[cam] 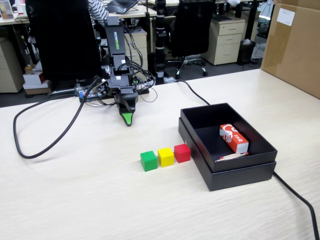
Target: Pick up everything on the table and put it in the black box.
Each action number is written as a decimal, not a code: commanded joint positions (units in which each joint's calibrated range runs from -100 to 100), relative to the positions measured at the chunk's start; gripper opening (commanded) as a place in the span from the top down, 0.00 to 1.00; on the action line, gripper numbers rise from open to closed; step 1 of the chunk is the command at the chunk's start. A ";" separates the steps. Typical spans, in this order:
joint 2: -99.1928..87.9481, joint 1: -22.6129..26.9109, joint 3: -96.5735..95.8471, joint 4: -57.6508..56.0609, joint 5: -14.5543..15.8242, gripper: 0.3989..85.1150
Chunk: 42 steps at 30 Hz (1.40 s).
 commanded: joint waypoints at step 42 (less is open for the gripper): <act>15.15 2.64 35.06 -30.69 5.57 0.44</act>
